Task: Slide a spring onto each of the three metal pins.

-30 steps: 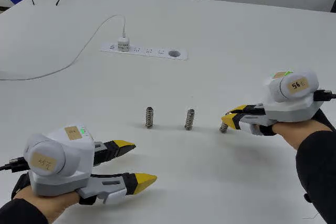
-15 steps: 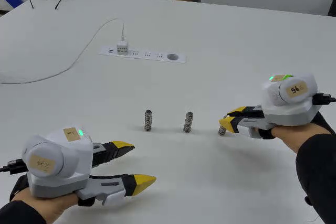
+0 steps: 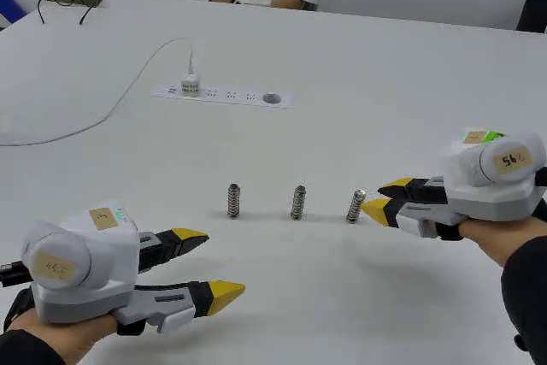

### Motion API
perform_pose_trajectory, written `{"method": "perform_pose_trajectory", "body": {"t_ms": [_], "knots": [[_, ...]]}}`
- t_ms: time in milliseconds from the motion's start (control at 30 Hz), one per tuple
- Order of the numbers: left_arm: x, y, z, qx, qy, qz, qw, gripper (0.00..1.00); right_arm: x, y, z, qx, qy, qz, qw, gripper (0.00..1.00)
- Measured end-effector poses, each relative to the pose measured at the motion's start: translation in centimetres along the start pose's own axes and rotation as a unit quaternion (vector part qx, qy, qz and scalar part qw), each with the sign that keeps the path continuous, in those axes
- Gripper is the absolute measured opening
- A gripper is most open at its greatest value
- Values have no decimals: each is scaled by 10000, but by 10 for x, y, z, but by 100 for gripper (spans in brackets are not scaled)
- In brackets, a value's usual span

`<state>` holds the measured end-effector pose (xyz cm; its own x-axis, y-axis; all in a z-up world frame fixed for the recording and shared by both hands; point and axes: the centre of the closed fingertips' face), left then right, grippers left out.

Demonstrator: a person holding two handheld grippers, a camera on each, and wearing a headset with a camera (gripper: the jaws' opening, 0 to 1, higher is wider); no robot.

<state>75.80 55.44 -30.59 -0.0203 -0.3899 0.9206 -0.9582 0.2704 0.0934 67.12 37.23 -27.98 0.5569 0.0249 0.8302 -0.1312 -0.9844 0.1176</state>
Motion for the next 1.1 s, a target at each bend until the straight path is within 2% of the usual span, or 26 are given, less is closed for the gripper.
{"method": "perform_pose_trajectory", "body": {"t_ms": [200, 433, 933, 1100], "knots": [[2, -3, -2, 40, 23, 0, 10000, 52, -6, -3, -11, 54, 128, 139, 9998, 28], [3, -5, -5, 87, 43, -16, 10000, 52, -9, -14, -19, 210, 239, 60, 9995, 34], [1, -10, -12, 207, 53, -66, 9998, 53, -22, -22, -38, 492, 430, -35, 9979, 48], [0, -10, -13, 231, 33, -82, 9997, 53, -24, -21, -38, 520, 477, -31, 9975, 51]]}}
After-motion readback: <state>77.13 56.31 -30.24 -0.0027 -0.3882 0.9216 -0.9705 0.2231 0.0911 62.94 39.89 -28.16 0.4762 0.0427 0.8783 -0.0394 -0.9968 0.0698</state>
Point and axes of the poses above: the centre of the closed fingertips' face, and the gripper's own axes: z roughly forward along the fingers, y roughly to its right, x roughly out of its top, and after that the axes turned 4 degrees about -x, right-handed
